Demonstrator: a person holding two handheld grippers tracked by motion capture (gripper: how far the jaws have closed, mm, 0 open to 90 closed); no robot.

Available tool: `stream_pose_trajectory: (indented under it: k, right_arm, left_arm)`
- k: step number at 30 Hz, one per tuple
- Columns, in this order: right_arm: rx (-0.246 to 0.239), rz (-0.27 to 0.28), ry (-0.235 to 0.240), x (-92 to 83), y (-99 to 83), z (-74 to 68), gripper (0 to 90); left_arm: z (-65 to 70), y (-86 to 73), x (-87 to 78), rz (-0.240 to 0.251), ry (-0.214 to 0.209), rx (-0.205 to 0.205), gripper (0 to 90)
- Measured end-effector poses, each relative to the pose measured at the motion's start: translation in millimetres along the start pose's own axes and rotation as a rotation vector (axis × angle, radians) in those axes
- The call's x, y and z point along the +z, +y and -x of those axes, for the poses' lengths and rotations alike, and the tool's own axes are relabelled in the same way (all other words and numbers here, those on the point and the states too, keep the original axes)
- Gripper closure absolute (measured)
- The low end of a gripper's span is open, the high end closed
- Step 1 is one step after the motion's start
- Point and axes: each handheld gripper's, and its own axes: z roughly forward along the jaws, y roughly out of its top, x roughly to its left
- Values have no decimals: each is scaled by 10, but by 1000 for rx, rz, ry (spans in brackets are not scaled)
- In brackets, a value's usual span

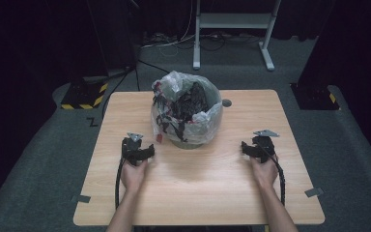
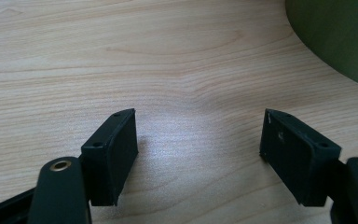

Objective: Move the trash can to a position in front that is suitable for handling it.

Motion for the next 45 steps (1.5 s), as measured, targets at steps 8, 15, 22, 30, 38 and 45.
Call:
stream_pose_trajectory:
  k: [8, 15, 22, 30, 38, 45]
  right_arm:
    - [16, 1, -13, 13, 11, -5, 316]
    - [38, -10, -7, 7, 22, -29, 297]
    - [47, 31, 53, 5, 161, -112, 312]
    - [61, 48, 103, 76, 180, -238, 311]
    - [70, 68, 152, 113, 441, -417, 310]
    - [102, 49, 176, 247, 531, -567, 299]
  left_arm:
    - [108, 19, 21, 2, -16, 6, 271]
    - [92, 78, 13, -16, -61, -53, 277]
    - [13, 110, -43, 44, -56, -102, 256]
    - [-64, 213, -47, 15, -36, -157, 233]
    - [-35, 275, 137, 2, -59, -200, 213]
    - [-16, 304, 240, 55, -83, -273, 232]
